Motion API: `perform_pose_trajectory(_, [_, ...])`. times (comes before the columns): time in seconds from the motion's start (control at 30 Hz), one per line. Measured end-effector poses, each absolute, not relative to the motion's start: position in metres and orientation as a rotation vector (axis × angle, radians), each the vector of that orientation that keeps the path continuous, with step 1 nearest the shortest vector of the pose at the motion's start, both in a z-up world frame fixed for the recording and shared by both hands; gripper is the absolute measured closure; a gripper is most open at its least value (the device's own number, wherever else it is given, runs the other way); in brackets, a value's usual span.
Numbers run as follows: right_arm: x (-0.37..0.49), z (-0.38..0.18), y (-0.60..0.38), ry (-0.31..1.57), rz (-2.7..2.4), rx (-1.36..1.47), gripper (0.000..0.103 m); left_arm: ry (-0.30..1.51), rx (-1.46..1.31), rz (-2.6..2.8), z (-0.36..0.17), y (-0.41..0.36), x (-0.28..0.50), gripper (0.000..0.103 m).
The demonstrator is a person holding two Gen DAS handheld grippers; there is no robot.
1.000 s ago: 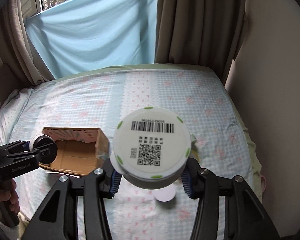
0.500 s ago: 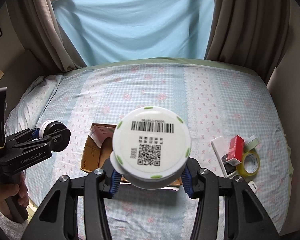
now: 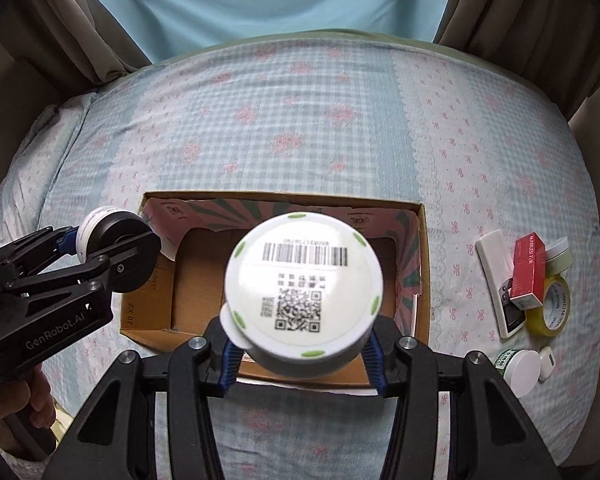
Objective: Organize rigid objects
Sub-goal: 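Carry the jar and pill bottle into the cardboard box with both tools, then open both tools to release the items and lift away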
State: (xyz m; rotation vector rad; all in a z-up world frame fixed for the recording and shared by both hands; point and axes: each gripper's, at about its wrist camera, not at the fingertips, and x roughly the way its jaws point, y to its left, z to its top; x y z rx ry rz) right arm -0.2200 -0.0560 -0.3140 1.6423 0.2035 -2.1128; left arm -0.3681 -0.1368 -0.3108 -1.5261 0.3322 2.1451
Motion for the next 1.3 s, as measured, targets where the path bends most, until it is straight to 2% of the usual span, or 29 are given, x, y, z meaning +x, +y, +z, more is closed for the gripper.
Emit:
perform_pose_trajectory(0.3, [-0.241,-0.386,-0.062,0.229,-1.985,1.802,0.057,0.475,-1.645,2.047,-0.388,-0.116,-0.382,0.055])
perform_pose_trajectory(0.6, [-0.239,-0.404,-0.057,0.201,-1.912,1.825,0.057,0.606,-1.602,2.016,-0.402,-0.109,-0.376,0.055])
perform_pose_trajectory(0.63, [-0.240,-0.404,-0.058,0.199,-1.909,1.826,0.057,0.624,-1.578,2.033,-0.399,-0.109,-0.374,0.048])
perform_pose_trajectory(0.67, [-0.241,-0.405,-0.057,0.203,-1.919,1.833,0.055,0.625,-1.553,2.037,-0.394,-0.110,-0.372,0.034])
perform_pose_trajectory(0.7, [-0.243,-0.404,-0.056,0.199,-1.935,1.834,0.029,0.655,-1.538,2.074,-0.389,-0.113,-0.372,0.010])
perform_pose_trajectory(0.73, [-0.245,-0.402,-0.051,0.179,-1.952,1.833,0.012,0.669,-1.536,2.091,-0.385,-0.117,-0.373,0.000])
perform_pose_trajectory(0.77, [-0.247,-0.398,-0.045,0.132,-1.966,1.816,0.000,0.626,-1.534,2.078,-0.381,-0.123,-0.374,0.000])
perform_pose_trajectory(0.9, [-0.247,-0.385,-0.028,0.040,-2.016,1.802,0.000,0.544,-1.556,2.098,-0.368,-0.144,-0.379,0.000])
perform_pose_trajectory(1.3, [-0.224,-0.356,-0.022,0.073,-2.048,1.774,0.000,0.492,-1.546,2.135,-0.345,-0.165,-0.358,0.000])
